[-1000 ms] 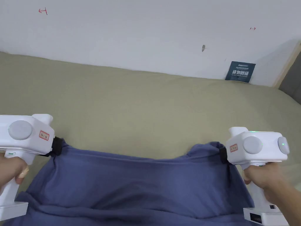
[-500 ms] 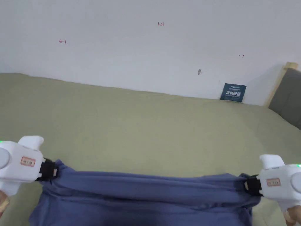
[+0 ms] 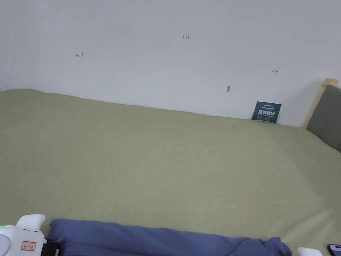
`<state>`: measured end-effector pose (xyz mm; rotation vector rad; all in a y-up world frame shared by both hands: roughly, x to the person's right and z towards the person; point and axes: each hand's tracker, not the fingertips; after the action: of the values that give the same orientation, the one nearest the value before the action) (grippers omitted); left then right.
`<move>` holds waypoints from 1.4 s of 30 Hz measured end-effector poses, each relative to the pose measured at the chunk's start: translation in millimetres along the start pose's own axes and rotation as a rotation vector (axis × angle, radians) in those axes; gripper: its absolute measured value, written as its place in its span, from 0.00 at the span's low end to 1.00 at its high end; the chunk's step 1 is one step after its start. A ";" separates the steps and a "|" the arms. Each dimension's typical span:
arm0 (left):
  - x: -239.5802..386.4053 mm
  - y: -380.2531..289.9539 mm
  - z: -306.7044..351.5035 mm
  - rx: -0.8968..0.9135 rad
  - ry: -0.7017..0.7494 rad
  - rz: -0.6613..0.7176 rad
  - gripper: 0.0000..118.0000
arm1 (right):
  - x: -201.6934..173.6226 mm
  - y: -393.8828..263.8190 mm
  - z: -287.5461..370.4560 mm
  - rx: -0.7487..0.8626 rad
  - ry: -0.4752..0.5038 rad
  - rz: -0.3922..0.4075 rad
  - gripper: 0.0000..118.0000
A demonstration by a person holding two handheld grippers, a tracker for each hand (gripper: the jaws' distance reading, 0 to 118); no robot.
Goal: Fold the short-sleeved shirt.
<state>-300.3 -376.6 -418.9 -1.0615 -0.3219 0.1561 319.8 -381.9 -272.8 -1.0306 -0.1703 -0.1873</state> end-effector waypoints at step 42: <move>-52.0 29.7 35.6 -0.021 -0.403 0.256 0.93 | -142.2 25.0 70.3 0.193 -0.016 0.124 0.00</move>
<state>-360.4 -347.2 -438.6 -1.0868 -0.5503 0.6017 184.0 -298.2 -290.6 -0.8481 -0.1359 -0.0489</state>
